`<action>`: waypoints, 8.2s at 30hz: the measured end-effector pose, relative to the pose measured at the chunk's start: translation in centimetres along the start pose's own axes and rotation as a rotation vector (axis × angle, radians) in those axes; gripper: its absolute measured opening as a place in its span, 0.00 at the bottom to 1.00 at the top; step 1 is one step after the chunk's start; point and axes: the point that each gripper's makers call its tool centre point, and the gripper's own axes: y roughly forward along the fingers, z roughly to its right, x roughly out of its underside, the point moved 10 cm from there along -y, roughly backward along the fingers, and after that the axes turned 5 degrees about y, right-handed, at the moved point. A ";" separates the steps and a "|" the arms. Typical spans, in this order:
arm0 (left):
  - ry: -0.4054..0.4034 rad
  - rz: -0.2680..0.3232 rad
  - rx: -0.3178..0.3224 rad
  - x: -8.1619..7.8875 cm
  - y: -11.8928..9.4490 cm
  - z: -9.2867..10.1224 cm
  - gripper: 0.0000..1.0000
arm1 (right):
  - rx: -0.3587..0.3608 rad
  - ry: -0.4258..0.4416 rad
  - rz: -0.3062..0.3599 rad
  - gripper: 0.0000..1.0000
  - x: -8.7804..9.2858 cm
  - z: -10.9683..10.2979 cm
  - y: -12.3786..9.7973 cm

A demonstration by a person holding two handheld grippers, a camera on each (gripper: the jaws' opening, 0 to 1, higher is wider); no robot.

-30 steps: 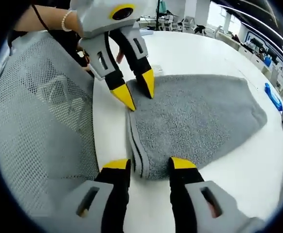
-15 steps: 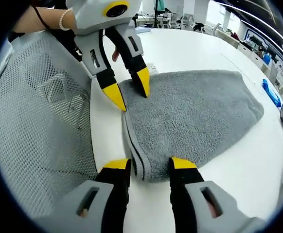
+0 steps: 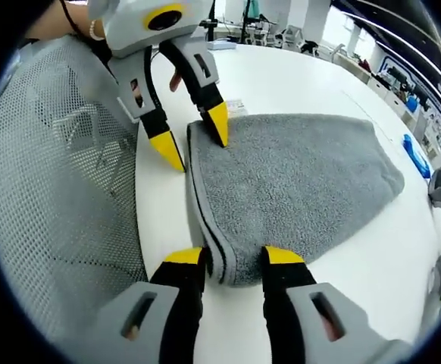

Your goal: Fold the towel on the table until its edges align and the towel forms a compact rectangular stack.

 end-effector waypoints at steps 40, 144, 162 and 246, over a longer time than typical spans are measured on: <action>-0.029 -0.021 -0.101 -0.4 0.2 -0.5 0.08 | 0.031 0.129 0.032 0.07 -0.1 1.4 -0.2; -0.181 -0.013 -0.294 -9.3 -1.5 -20.5 0.08 | 0.169 0.444 0.159 0.08 -10.1 19.6 -4.6; -0.144 -0.126 -0.251 -5.8 5.8 -22.8 0.08 | 0.101 0.460 -0.006 0.07 -7.9 21.7 2.8; -0.560 0.444 -0.681 -1.3 -9.5 -4.9 1.00 | 0.463 0.622 0.703 1.00 -0.8 6.6 -10.7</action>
